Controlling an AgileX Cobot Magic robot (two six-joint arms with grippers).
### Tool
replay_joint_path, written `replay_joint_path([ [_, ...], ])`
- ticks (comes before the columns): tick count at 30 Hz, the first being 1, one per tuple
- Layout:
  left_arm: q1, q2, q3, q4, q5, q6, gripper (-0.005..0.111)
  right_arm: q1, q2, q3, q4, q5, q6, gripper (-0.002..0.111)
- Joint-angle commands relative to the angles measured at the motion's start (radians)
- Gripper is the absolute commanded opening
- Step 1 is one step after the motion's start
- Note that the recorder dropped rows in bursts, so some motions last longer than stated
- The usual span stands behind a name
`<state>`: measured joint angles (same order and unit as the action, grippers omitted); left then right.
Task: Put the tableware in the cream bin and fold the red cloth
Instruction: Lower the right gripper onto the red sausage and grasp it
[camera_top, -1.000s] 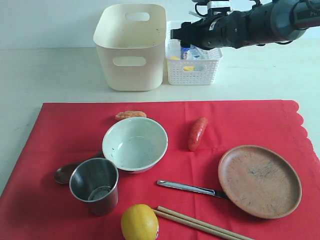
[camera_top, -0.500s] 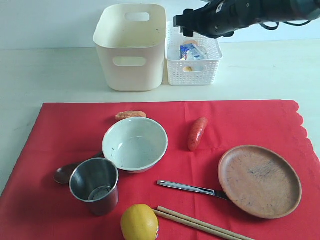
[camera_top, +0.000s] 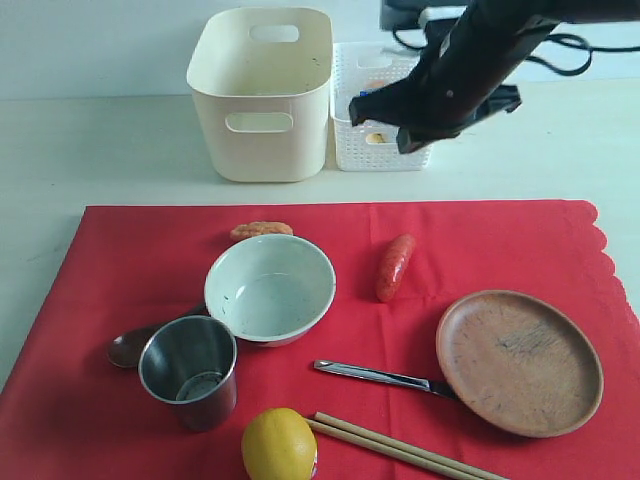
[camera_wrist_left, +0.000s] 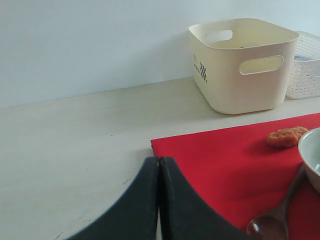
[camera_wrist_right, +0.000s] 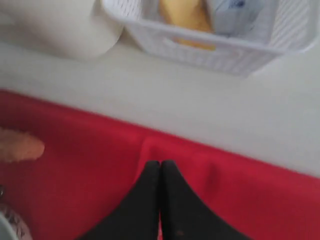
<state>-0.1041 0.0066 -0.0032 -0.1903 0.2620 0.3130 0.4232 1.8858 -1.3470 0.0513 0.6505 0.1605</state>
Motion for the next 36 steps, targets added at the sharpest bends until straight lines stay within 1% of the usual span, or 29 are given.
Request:
replay_joint_path([
  [1, 0.002, -0.007, 0.003, 0.0, -0.002, 0.001, 0.002, 0.065, -0.012, 0.08, -0.007, -0.036, 0.015, 0.0],
  [7, 0.002, -0.007, 0.003, 0.0, -0.002, 0.001, 0.002, 0.109, -0.039, 0.135, -0.013, -0.016, 0.062, 0.0],
  [12, 0.002, -0.007, 0.003, 0.0, -0.002, 0.001, 0.002, 0.112, -0.105, 0.209, -0.066, -0.006, 0.176, 0.0],
  [16, 0.002, -0.007, 0.003, 0.0, -0.002, 0.001, 0.002, 0.112, -0.117, 0.254, -0.064, -0.002, 0.246, 0.002],
  [19, 0.002, -0.007, 0.003, 0.0, -0.002, 0.001, 0.002, 0.112, -0.103, 0.271, -0.066, -0.021, 0.307, 0.011],
  [20, 0.002, -0.007, 0.003, 0.0, -0.002, 0.001, 0.002, 0.112, -0.097, 0.273, -0.061, -0.038, 0.323, 0.016],
  [22, 0.002, -0.007, 0.003, 0.0, -0.002, 0.001, 0.002, 0.112, -0.09, 0.273, -0.042, -0.055, 0.323, 0.023],
  [23, 0.002, -0.007, 0.003, 0.0, -0.002, 0.001, 0.002, 0.112, -0.085, 0.273, -0.032, -0.067, 0.323, 0.028],
  [27, 0.002, -0.007, 0.003, 0.0, -0.002, 0.001, 0.002, 0.112, -0.062, 0.273, -0.026, -0.094, 0.323, 0.045],
  [30, 0.002, -0.007, 0.003, 0.0, -0.002, 0.001, 0.002, 0.112, -0.036, 0.273, -0.027, -0.113, 0.323, 0.05],
  [36, 0.002, -0.007, 0.003, 0.0, -0.002, 0.001, 0.002, 0.112, 0.0, 0.273, -0.027, -0.177, 0.323, 0.051],
])
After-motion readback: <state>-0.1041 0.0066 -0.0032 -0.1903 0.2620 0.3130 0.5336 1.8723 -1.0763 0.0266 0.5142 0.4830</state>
